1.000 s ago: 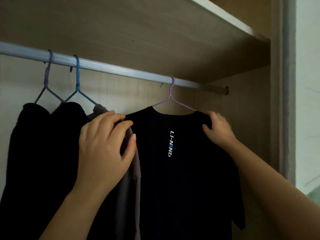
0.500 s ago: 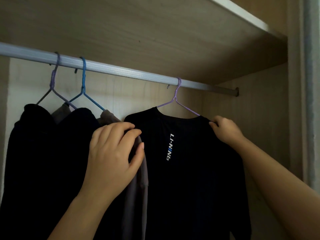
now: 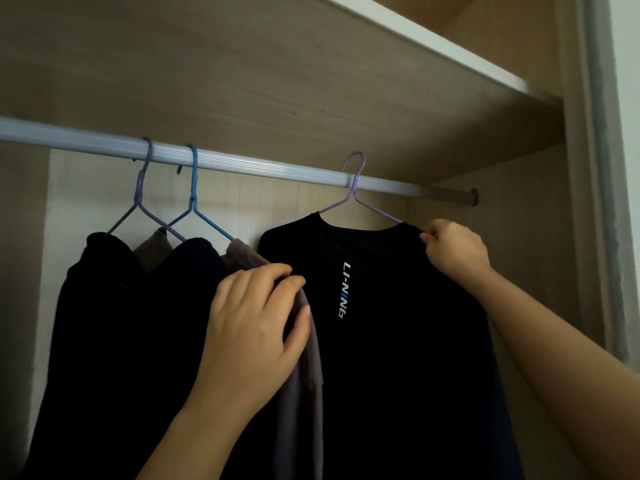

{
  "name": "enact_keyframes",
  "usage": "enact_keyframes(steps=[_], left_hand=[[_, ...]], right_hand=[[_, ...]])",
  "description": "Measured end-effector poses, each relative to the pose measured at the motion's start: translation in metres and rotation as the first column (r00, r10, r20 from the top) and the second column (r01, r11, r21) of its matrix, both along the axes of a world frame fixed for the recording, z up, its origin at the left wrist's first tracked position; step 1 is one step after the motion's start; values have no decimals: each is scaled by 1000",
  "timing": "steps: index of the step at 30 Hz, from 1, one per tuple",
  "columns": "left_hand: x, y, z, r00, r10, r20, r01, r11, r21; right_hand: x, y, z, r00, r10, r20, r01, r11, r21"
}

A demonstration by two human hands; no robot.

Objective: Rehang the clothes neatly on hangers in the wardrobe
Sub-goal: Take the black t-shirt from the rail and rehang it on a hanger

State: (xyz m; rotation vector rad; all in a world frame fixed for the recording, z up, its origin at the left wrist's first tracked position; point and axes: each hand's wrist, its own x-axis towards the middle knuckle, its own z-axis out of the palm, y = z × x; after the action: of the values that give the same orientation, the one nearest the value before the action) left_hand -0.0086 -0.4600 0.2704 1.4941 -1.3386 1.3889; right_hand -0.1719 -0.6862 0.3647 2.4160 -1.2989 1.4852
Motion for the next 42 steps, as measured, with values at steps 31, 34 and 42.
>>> enact_keyframes(steps=[31, 34, 42], left_hand=[[-101, 58, -165, 644, -665, -377, 749, 648, 136], [-122, 51, -202, 619, -658, -429, 767, 624, 148], [-176, 29, -275, 637, -508, -580, 771, 436, 465]], right_hand=[[-201, 250, -207, 940, -330, 80, 296, 911, 286], [-239, 285, -243, 928, -352, 123, 276, 871, 405], [-320, 370, -315, 807, -478, 348, 201, 775, 599]])
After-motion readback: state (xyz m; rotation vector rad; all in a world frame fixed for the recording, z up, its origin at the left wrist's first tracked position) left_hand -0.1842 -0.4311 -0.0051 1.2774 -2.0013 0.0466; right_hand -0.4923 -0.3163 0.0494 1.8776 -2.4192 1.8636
